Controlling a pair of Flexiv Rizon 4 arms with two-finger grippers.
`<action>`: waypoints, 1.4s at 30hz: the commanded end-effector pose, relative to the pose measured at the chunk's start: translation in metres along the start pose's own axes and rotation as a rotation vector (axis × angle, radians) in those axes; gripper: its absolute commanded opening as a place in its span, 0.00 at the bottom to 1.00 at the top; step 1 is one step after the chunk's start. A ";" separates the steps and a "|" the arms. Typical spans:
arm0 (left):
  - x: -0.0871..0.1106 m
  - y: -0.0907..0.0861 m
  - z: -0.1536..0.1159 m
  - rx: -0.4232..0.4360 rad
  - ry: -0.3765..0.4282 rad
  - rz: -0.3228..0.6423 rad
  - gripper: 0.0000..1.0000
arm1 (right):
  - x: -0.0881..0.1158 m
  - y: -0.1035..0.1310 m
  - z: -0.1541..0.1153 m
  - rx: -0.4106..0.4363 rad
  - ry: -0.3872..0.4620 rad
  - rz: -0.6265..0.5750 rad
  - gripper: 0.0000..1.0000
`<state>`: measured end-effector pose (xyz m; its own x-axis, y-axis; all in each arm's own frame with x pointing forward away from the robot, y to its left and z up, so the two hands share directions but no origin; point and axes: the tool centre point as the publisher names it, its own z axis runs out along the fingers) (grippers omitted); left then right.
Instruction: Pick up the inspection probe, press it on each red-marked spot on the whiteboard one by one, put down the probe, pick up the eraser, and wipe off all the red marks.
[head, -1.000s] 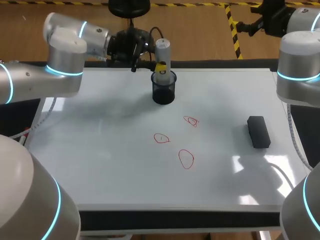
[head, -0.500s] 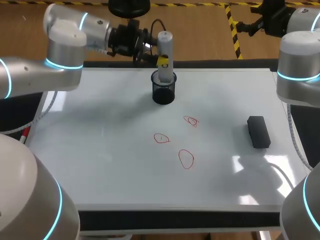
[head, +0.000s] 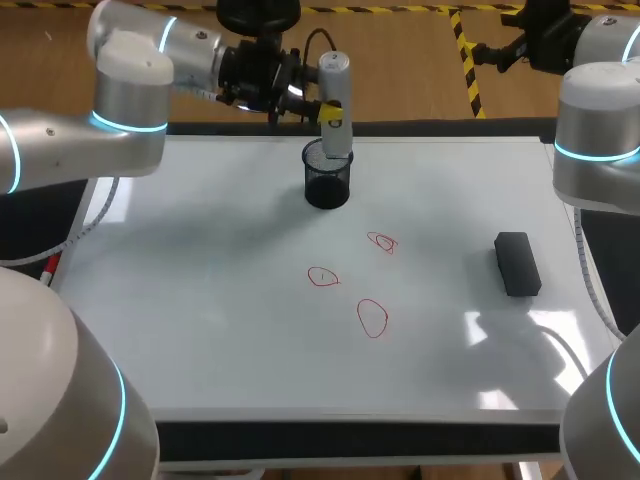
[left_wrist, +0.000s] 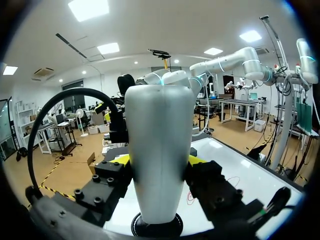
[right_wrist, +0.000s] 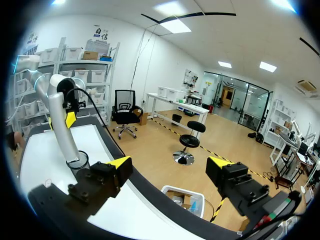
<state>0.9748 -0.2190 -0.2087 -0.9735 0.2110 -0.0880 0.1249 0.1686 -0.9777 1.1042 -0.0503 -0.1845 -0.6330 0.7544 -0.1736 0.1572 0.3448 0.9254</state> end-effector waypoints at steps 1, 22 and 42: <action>0.006 -0.009 -0.002 -0.006 -0.001 -0.007 0.00 | 0.000 0.000 0.000 0.000 0.000 0.000 1.00; 0.051 -0.014 -0.012 0.047 0.007 -0.058 0.00 | 0.000 0.000 0.000 0.000 0.000 0.000 1.00; 0.102 -0.006 -0.030 0.064 -0.014 -0.102 0.00 | 0.000 0.000 0.000 0.000 0.000 0.000 1.00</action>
<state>0.8889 -0.1721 -0.2063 -0.9782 0.2070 0.0152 0.0123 0.1310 -0.9913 1.1042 -0.0503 -0.1845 -0.6331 0.7544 -0.1736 0.1571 0.3448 0.9254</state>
